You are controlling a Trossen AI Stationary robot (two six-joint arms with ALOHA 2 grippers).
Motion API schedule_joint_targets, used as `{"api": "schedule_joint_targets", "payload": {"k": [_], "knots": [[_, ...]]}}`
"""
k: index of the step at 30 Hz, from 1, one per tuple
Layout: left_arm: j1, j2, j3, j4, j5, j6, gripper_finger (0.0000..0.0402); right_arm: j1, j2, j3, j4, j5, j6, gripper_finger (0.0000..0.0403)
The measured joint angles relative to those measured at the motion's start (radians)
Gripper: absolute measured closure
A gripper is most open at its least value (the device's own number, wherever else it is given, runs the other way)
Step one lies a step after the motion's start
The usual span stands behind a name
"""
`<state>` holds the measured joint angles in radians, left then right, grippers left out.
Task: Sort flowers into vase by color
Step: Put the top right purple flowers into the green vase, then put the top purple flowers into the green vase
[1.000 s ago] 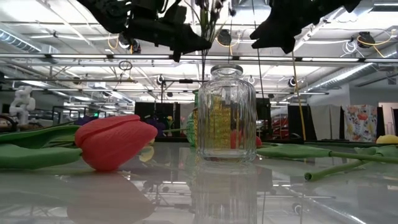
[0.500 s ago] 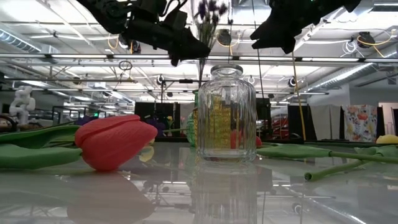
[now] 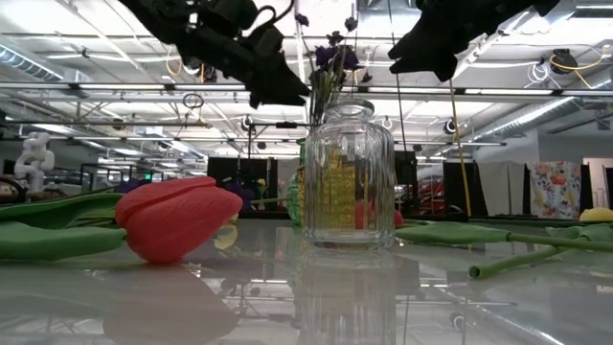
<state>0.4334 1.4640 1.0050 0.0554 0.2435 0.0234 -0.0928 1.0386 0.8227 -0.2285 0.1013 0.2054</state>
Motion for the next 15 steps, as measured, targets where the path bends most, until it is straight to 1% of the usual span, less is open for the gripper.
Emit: {"api": "schedule_joint_targets", "payload": {"k": [4,7,11,15], "knots": [[0.012,-0.107,0.000,-0.170,-0.075,0.054,0.0203,0.011,0.000,0.000,-0.042,-0.002,0.014,0.0230],[0.018,-0.188,0.000,-0.297,-0.107,0.061,0.0203,0.015,0.000,0.000,-0.081,-0.002,0.023,0.0232],[-0.001,-0.255,0.001,-0.458,-0.091,-0.003,0.0203,0.024,0.000,0.000,-0.115,-0.002,0.035,0.0232],[-0.097,-0.266,-0.002,-0.571,-0.070,-0.070,0.0203,0.026,0.000,0.000,-0.120,-0.002,0.074,0.0232]]}}
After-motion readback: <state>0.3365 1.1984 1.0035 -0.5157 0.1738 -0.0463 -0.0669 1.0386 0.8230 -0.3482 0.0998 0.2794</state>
